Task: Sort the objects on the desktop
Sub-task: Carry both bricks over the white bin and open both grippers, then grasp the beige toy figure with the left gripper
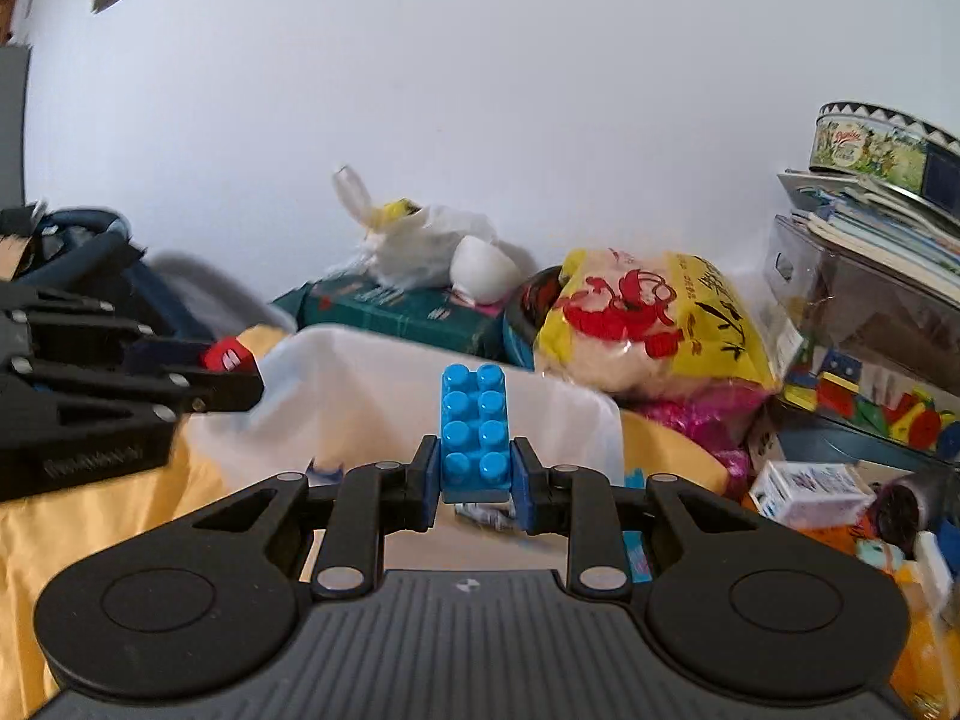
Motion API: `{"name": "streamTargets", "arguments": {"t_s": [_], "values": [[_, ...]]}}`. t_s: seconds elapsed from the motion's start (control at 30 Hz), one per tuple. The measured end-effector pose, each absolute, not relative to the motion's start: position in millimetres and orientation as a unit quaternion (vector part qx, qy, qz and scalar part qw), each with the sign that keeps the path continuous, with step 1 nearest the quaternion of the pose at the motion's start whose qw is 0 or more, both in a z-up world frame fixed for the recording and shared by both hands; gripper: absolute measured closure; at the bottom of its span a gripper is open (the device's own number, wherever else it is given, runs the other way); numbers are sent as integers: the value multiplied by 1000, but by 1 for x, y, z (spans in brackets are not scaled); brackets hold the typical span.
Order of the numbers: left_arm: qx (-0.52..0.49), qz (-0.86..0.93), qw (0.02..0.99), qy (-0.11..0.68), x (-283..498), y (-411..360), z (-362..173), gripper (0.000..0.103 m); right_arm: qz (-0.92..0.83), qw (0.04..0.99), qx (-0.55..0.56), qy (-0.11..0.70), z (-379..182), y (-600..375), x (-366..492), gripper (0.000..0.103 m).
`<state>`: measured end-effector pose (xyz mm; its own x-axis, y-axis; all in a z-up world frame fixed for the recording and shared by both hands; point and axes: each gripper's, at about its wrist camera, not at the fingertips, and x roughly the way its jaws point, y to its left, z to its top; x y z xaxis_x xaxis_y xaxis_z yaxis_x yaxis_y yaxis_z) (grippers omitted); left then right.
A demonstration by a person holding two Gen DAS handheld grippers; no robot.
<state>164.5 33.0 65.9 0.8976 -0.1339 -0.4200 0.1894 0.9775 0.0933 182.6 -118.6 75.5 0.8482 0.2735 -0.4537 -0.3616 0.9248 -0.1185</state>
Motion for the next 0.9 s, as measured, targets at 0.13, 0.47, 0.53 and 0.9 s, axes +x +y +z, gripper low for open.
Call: {"name": "streamTargets", "arguments": {"t_s": [0.13, 0.47, 0.53, 0.9], "values": [[62, -88, 963, 248, 181, 37, 53, 74, 163, 950, -85, 251, 64, -117, 196, 73], [30, -100, 945, 310, 100, 60, 11, 71, 196, 938, -41, 283, 48, -138, 126, 73], [17, -101, 933, 344, 85, 60, -8, 71, 195, 933, -41, 298, 37, -140, 109, 72], [-120, -69, 884, 446, 70, 63, -71, 57, 197, 903, -56, 378, -19, -145, 51, 72]]}}
